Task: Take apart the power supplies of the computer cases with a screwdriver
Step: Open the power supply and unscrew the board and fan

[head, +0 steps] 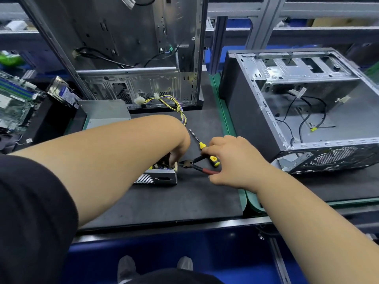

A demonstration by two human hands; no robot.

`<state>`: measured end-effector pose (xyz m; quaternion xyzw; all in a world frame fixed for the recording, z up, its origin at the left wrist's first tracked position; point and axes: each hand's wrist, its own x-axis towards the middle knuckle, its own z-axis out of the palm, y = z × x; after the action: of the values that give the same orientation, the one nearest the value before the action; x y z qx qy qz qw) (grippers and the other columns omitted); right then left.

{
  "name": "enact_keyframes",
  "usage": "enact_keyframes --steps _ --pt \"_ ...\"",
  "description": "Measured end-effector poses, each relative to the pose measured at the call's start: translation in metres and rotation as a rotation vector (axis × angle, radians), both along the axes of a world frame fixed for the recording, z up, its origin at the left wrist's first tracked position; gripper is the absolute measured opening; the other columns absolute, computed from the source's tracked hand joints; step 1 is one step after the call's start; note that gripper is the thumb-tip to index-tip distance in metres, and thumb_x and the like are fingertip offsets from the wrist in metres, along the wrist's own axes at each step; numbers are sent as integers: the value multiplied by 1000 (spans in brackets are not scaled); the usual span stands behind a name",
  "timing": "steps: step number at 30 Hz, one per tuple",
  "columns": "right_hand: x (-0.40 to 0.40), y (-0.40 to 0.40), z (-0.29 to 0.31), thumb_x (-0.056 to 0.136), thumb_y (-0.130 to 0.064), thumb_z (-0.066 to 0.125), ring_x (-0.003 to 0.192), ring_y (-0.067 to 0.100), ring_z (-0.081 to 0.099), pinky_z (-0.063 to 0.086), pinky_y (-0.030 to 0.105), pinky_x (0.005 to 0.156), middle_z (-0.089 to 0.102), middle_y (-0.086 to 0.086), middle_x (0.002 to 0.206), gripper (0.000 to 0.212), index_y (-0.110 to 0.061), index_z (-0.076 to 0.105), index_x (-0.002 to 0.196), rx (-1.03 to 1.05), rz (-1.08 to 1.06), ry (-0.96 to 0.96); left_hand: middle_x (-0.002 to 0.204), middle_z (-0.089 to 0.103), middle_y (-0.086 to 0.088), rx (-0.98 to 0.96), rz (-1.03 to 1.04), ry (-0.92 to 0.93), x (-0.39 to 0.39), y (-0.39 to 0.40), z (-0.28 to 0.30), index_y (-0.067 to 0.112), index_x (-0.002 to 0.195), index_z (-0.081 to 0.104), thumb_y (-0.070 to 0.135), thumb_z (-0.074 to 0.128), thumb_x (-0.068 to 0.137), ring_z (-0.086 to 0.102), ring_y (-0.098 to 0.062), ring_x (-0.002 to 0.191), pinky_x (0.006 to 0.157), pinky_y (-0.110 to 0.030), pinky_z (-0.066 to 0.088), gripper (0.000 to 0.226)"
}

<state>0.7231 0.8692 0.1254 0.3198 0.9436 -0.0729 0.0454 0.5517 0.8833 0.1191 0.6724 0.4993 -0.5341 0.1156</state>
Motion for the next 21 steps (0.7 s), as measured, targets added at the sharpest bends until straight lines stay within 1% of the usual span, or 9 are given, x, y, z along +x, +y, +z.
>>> enact_keyframes --steps 2,3,7,11,13,15,17,19,21 --pt "1 -2 -2 79 -56 64 95 16 48 38 32 78 54 -13 107 50 -38 62 125 2 -3 -5 132 60 -9 -46 -51 44 3 3 -8 9 132 59 40 52 100 56 -29 120 105 -36 42 45" --pt "1 -3 -2 79 -56 63 95 16 49 38 32 78 54 -13 107 50 -38 62 125 4 -1 -10 132 60 -10 -46 -72 45 2 5 -10 9 131 60 38 53 100 56 -30 123 107 -39 42 43" --pt "-10 -6 6 78 -56 63 97 17 50 40 33 83 54 -13 108 53 -38 60 128 7 19 -27 121 63 -9 -34 -100 8 -7 7 -6 10 124 64 38 57 98 58 -30 118 102 -39 45 39" --pt "-21 -8 17 77 -56 63 96 16 48 38 32 81 53 -14 106 53 -40 59 128 47 26 -38 124 65 -10 -21 -46 -41 -18 4 -3 9 122 66 40 61 96 60 -31 117 105 -41 45 41" --pt "-24 -12 20 78 -55 63 95 17 47 38 33 81 53 -13 106 53 -39 59 128 58 20 -47 119 66 -10 -16 -40 -65 -23 5 1 9 121 67 41 61 95 60 -30 115 105 -41 45 41" --pt "-27 -17 20 78 -55 62 95 17 47 40 34 83 54 -13 108 54 -38 59 129 50 12 -56 100 66 -6 2 -23 -89 -24 8 3 10 103 70 41 64 93 62 -28 106 103 -41 48 33" --pt "-30 -24 18 77 -54 60 94 17 47 41 35 84 54 -13 110 54 -37 59 129 48 -1 -55 83 62 -2 26 -4 -106 -25 9 4 14 79 64 38 67 91 65 -29 104 100 -43 50 27" --pt "-35 -30 16 77 -52 60 93 18 45 41 35 84 55 -12 111 55 -36 59 130 53 -10 -58 83 63 -3 18 31 -112 -26 9 3 16 71 59 32 67 91 65 -31 109 100 -45 50 27" --pt "-40 -33 15 79 -51 61 91 18 44 41 36 82 55 -12 111 54 -35 60 130 53 -12 -64 98 68 -7 16 54 -121 -29 9 0 18 73 60 32 67 90 65 -31 108 100 -45 50 23"
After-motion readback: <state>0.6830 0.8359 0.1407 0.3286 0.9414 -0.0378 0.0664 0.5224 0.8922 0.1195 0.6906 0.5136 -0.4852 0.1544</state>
